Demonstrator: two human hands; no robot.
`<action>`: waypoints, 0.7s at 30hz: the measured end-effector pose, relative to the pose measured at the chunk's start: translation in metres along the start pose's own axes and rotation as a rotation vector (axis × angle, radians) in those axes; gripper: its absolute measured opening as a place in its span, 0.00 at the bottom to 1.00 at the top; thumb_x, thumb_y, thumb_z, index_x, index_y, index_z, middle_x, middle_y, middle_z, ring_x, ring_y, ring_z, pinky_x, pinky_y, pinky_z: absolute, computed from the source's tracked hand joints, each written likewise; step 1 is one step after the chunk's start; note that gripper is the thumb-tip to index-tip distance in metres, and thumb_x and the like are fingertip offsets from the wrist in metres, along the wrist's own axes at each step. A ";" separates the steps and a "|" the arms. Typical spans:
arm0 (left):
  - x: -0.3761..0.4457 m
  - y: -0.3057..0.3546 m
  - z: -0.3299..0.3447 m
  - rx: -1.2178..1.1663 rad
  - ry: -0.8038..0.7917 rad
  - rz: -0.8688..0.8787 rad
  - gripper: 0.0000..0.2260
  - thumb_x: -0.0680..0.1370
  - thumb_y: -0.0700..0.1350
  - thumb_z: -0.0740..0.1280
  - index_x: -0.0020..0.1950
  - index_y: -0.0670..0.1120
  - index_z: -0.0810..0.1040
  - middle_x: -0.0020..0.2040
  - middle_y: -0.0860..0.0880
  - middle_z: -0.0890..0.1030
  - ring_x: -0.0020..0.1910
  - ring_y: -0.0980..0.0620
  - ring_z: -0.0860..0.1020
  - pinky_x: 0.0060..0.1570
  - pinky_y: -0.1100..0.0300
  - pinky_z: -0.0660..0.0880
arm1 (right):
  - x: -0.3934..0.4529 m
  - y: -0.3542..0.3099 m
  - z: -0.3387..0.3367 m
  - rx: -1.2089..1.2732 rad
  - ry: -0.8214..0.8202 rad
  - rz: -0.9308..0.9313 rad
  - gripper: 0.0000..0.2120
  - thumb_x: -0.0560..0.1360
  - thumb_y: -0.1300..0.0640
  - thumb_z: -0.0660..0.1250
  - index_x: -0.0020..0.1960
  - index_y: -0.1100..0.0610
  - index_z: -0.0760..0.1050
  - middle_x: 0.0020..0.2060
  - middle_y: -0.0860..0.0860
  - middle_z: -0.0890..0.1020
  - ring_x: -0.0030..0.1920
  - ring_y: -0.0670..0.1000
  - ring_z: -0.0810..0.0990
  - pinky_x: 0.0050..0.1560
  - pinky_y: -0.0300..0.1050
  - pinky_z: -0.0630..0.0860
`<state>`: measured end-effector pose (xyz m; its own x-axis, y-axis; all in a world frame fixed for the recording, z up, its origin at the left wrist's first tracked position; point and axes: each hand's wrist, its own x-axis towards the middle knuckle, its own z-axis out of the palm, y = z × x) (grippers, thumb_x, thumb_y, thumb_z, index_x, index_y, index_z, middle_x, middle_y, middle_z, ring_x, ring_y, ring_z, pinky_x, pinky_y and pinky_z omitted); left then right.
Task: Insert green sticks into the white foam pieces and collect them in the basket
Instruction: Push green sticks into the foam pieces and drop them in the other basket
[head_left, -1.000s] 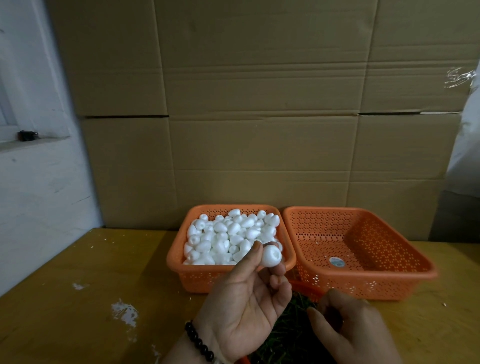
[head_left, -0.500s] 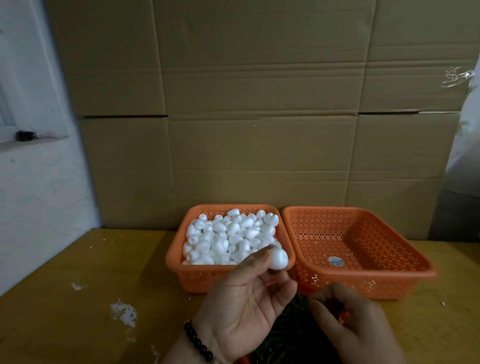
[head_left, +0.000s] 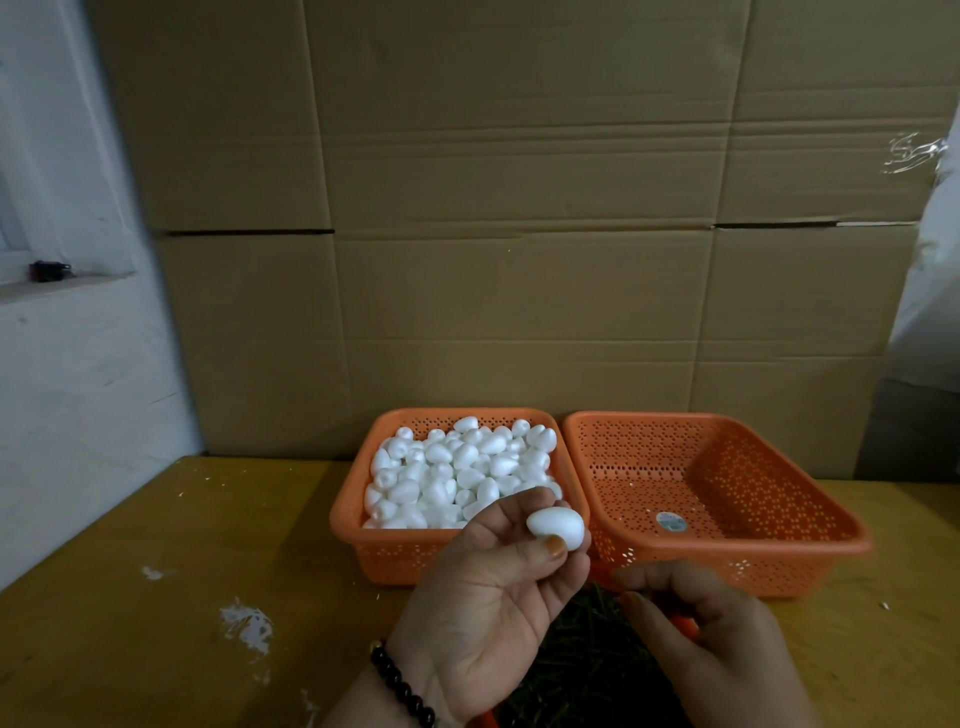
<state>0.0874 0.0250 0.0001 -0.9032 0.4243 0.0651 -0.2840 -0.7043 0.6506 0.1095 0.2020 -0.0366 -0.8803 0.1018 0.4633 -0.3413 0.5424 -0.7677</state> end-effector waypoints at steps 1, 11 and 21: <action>0.000 0.000 0.000 0.014 0.002 0.008 0.16 0.59 0.28 0.73 0.44 0.41 0.84 0.49 0.40 0.82 0.44 0.45 0.82 0.41 0.56 0.81 | 0.000 0.000 0.000 0.003 0.003 -0.006 0.21 0.64 0.67 0.76 0.39 0.39 0.82 0.34 0.43 0.83 0.37 0.42 0.81 0.38 0.29 0.73; 0.001 -0.004 0.001 0.108 0.042 0.062 0.15 0.69 0.31 0.67 0.54 0.41 0.83 0.49 0.42 0.83 0.43 0.49 0.82 0.41 0.57 0.80 | 0.000 0.002 0.000 0.046 0.005 -0.019 0.20 0.66 0.66 0.75 0.43 0.39 0.81 0.36 0.45 0.84 0.38 0.43 0.82 0.40 0.34 0.76; 0.003 -0.011 0.000 0.308 0.180 0.169 0.15 0.70 0.28 0.67 0.54 0.42 0.79 0.51 0.43 0.84 0.49 0.48 0.82 0.46 0.57 0.79 | -0.002 0.001 0.000 0.230 0.027 0.005 0.18 0.66 0.67 0.74 0.43 0.43 0.82 0.37 0.50 0.85 0.37 0.47 0.83 0.40 0.40 0.79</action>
<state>0.0881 0.0337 -0.0074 -0.9788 0.1906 0.0749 -0.0410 -0.5407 0.8402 0.1110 0.2020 -0.0383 -0.8738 0.1283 0.4690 -0.4060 0.3380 -0.8490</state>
